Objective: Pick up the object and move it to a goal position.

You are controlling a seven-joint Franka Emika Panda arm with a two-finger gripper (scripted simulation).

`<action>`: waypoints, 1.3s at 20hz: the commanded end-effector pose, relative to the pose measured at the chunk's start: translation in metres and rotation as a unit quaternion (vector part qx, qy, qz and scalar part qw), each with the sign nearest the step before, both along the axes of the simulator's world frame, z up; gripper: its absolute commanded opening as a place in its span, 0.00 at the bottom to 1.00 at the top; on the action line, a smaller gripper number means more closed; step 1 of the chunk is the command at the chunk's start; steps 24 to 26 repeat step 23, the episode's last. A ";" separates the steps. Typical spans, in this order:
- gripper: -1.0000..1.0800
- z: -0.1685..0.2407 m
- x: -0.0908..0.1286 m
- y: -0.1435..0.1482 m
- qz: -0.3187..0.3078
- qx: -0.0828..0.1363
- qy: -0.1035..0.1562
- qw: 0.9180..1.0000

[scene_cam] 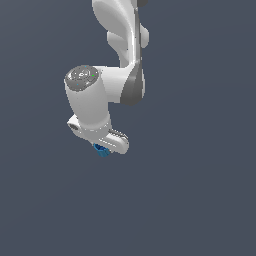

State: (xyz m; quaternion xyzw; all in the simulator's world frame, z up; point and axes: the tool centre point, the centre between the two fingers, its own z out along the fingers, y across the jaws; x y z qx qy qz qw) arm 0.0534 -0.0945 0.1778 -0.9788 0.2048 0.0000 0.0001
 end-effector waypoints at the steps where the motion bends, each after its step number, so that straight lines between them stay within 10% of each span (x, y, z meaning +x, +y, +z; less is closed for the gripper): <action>1: 0.00 0.022 0.007 -0.013 0.000 0.000 0.000 1.000; 26: 0.00 0.079 0.031 -0.048 0.000 0.000 0.000 1.000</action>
